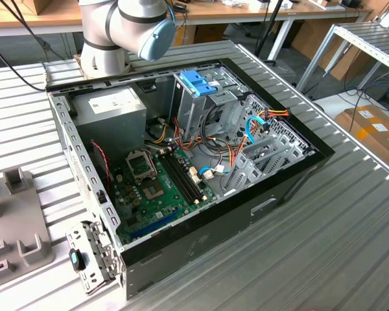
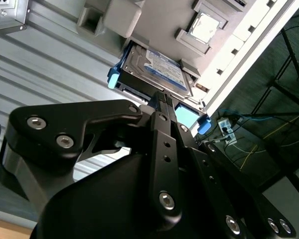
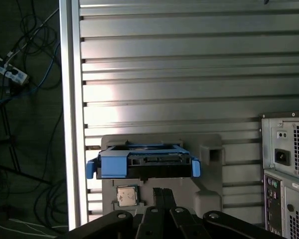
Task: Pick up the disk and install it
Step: 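Reach for the disk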
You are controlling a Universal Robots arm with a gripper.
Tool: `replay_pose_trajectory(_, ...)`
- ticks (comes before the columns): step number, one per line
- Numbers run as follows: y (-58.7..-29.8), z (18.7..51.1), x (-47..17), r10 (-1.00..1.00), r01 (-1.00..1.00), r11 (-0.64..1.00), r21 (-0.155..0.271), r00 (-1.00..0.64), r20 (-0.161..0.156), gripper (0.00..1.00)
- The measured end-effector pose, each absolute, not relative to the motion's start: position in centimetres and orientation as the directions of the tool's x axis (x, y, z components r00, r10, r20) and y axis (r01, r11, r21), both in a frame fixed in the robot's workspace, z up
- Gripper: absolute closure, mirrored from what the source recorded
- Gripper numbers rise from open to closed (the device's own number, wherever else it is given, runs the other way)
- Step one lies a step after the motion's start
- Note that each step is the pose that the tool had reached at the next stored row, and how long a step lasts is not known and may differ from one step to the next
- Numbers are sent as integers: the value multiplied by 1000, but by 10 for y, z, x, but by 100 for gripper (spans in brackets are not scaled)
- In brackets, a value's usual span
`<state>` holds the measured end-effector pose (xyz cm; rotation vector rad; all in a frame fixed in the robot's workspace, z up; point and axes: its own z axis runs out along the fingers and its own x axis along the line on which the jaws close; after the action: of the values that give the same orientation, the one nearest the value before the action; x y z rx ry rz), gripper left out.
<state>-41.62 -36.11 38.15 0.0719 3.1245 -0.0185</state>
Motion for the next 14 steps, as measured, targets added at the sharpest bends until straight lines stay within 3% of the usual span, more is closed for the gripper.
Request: replay_pose_trajectory(14, -357, 375, -442, 46, 46, 999, -14, -999, -16, 89)
